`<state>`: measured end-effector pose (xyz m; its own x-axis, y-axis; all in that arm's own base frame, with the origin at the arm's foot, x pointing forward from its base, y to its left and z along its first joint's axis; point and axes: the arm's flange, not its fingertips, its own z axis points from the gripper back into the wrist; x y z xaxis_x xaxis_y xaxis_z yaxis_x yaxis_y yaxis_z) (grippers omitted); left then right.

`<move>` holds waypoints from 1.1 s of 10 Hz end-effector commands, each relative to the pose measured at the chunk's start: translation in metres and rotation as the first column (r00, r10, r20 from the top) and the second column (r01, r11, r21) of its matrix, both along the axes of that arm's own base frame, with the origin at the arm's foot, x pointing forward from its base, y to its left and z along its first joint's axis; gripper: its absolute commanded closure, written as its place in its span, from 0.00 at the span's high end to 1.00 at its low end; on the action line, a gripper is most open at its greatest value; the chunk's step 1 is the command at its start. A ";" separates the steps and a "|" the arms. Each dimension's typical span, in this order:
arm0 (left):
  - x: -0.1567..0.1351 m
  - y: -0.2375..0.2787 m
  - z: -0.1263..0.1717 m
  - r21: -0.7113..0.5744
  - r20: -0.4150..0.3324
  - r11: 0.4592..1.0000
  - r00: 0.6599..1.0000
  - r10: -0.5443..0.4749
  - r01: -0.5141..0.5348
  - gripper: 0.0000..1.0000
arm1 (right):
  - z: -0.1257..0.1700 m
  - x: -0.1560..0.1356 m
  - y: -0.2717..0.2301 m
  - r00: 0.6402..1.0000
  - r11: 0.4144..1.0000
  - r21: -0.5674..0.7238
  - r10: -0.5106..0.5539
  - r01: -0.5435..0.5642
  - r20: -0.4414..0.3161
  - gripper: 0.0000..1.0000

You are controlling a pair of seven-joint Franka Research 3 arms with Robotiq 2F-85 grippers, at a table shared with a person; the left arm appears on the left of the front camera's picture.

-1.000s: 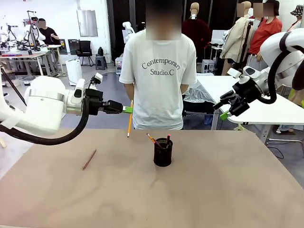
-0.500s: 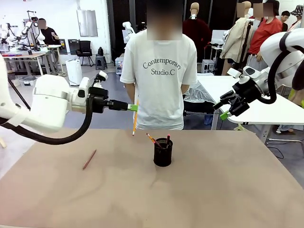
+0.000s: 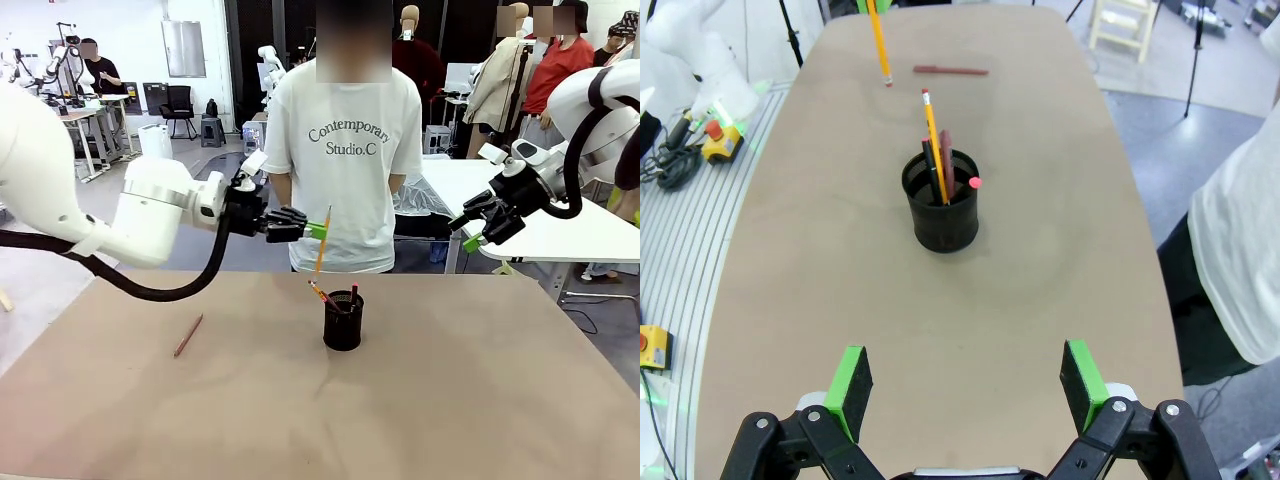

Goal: Place the pens into the pen holder.
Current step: Pick up a writing instrument from the table and place it into the Pen holder.

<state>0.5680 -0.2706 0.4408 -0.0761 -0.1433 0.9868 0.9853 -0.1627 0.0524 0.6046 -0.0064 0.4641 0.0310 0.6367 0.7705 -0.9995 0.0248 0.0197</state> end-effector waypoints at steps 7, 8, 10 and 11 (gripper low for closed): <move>0.013 -0.031 0.006 -0.227 0.083 0.974 0.996 -0.009 0.028 0.00 | 0.003 0.000 0.000 1.000 1.000 -0.006 0.000 0.000 0.009 1.00; 0.013 -0.031 0.006 -0.227 0.083 0.974 0.996 -0.009 0.028 0.00 | 0.003 0.000 0.000 1.000 1.000 -0.006 0.000 0.000 0.009 1.00; 0.028 -0.039 -0.018 -0.227 0.056 0.974 0.998 0.021 -0.008 0.00 | 0.003 0.000 0.000 1.000 1.000 -0.006 0.000 0.000 0.009 1.00; 0.038 -0.040 -0.030 -0.204 0.068 0.979 0.998 0.008 0.006 0.00 | 0.003 0.000 0.000 1.000 1.000 -0.006 0.000 0.000 0.009 1.00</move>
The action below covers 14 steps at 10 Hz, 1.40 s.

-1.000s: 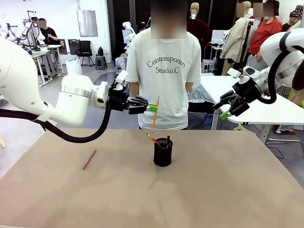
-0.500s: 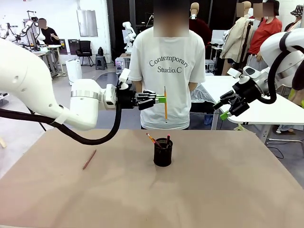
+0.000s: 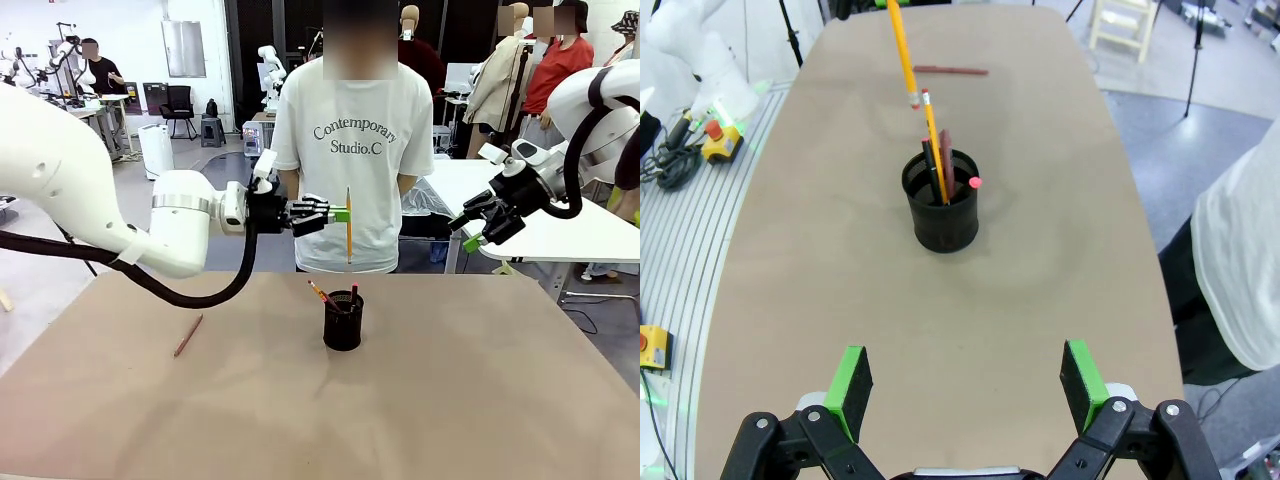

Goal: Place the pens into the pen holder.
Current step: Pick up a writing instrument from the table and place it into the Pen holder.

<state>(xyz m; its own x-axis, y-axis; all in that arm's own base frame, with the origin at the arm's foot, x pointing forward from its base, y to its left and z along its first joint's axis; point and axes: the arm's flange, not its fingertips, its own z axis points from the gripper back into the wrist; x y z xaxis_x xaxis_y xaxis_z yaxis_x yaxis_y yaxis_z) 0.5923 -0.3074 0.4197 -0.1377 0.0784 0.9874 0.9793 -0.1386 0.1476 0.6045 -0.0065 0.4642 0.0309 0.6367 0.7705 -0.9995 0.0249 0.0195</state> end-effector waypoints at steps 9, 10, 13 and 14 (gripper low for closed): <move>0.028 -0.006 -0.065 0.080 -0.066 0.996 0.997 0.029 -0.024 0.00 | 0.003 0.000 0.000 1.000 1.000 -0.006 0.000 0.000 0.009 1.00; 0.025 -0.005 -0.069 0.083 -0.075 0.996 0.997 0.029 -0.023 0.00 | 0.003 0.000 0.000 1.000 1.000 -0.006 0.000 0.000 0.009 1.00; 0.017 -0.006 -0.087 0.116 -0.124 0.993 0.992 0.037 -0.022 0.00 | 0.003 0.000 0.000 1.000 1.000 -0.006 0.000 0.000 0.009 1.00; 0.016 -0.004 -0.091 0.118 -0.134 0.993 0.990 0.038 -0.022 0.00 | 0.003 0.000 0.000 1.000 1.000 -0.006 0.000 0.000 0.009 1.00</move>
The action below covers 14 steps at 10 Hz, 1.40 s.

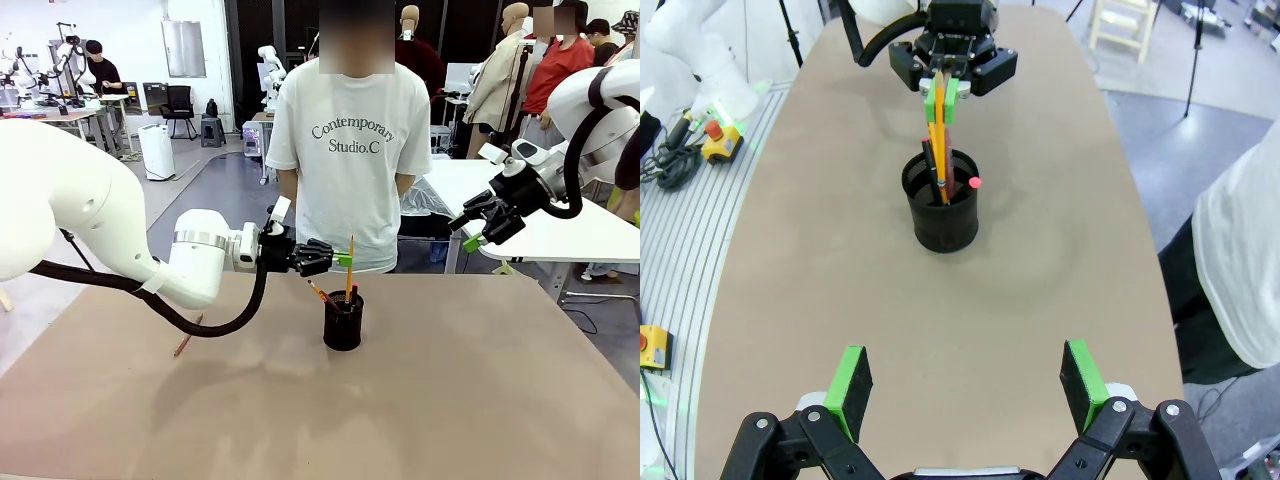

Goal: Place the pens into the pen holder.
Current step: Pick up a writing instrument from the table and place it into the Pen holder.

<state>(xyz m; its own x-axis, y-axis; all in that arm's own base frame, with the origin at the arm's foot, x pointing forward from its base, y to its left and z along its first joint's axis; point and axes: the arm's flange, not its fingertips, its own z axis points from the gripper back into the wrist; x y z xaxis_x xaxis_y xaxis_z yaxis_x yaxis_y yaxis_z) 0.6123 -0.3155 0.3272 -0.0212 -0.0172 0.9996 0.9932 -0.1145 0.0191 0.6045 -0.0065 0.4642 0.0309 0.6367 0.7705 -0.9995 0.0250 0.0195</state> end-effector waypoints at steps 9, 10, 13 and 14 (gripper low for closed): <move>-0.010 0.007 0.004 -0.002 -0.046 1.000 0.999 -0.008 0.007 1.00 | 0.003 0.000 0.000 1.000 1.000 -0.006 0.000 0.000 0.009 1.00; -0.011 0.007 0.005 -0.001 -0.045 1.000 0.999 -0.006 0.006 1.00 | 0.003 0.000 0.000 1.000 1.000 -0.006 0.000 0.000 0.009 1.00; -0.010 0.011 0.011 -0.008 -0.027 1.000 1.000 0.017 -0.017 1.00 | 0.003 0.000 0.000 1.000 1.000 -0.006 0.000 0.000 0.009 1.00; -0.004 0.003 0.005 0.001 -0.029 1.000 1.000 -0.006 0.006 1.00 | 0.003 0.000 0.000 1.000 1.000 -0.006 0.000 0.000 0.009 1.00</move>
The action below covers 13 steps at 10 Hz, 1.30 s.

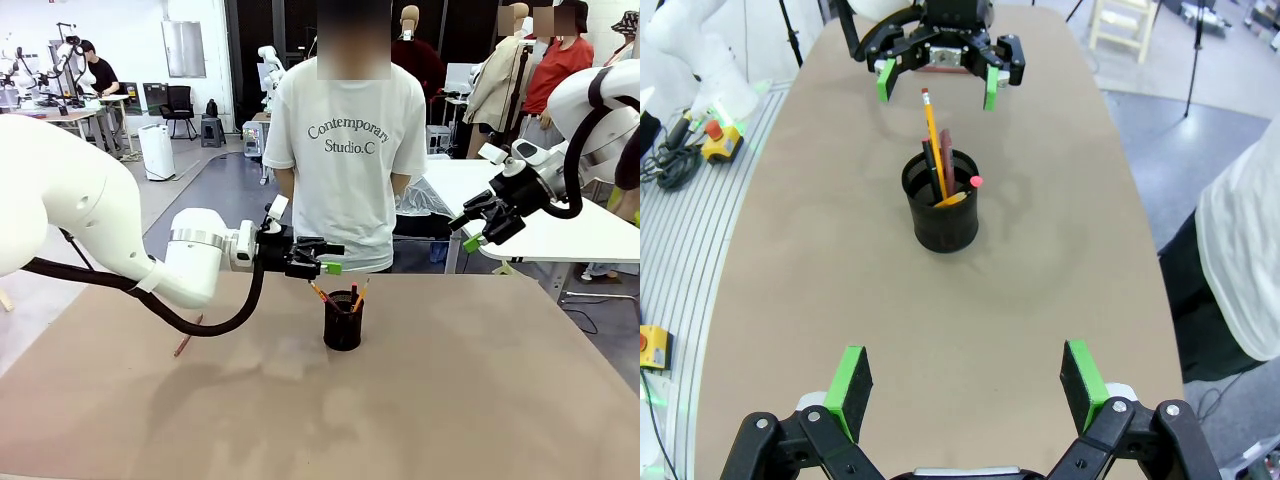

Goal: Place the pens into the pen holder.
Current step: Pick up a writing instrument from the table and place it into the Pen holder.

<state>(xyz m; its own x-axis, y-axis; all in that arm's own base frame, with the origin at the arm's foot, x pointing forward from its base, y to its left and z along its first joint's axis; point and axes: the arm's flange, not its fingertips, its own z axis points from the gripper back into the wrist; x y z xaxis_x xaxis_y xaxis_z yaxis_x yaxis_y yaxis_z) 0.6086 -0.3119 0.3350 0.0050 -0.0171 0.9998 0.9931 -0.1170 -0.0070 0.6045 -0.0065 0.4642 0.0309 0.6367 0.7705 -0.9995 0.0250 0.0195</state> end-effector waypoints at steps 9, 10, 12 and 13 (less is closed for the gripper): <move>-0.009 0.068 0.052 0.315 -0.068 0.945 0.991 0.115 -0.088 1.00 | 0.003 0.000 0.000 1.000 1.000 -0.006 0.000 0.000 0.009 1.00; -0.011 0.084 0.061 0.350 -0.091 0.930 0.984 0.156 -0.115 1.00 | 0.003 0.000 0.000 1.000 1.000 -0.006 0.000 0.000 0.009 1.00; -0.023 0.113 0.075 0.538 -0.093 0.801 0.925 0.367 -0.263 1.00 | 0.003 0.000 0.000 1.000 1.000 -0.006 0.000 0.000 0.009 1.00; -0.022 0.130 0.082 0.608 -0.060 0.724 0.890 0.452 -0.326 1.00 | 0.003 0.000 0.000 1.000 1.000 -0.006 0.000 0.000 0.009 1.00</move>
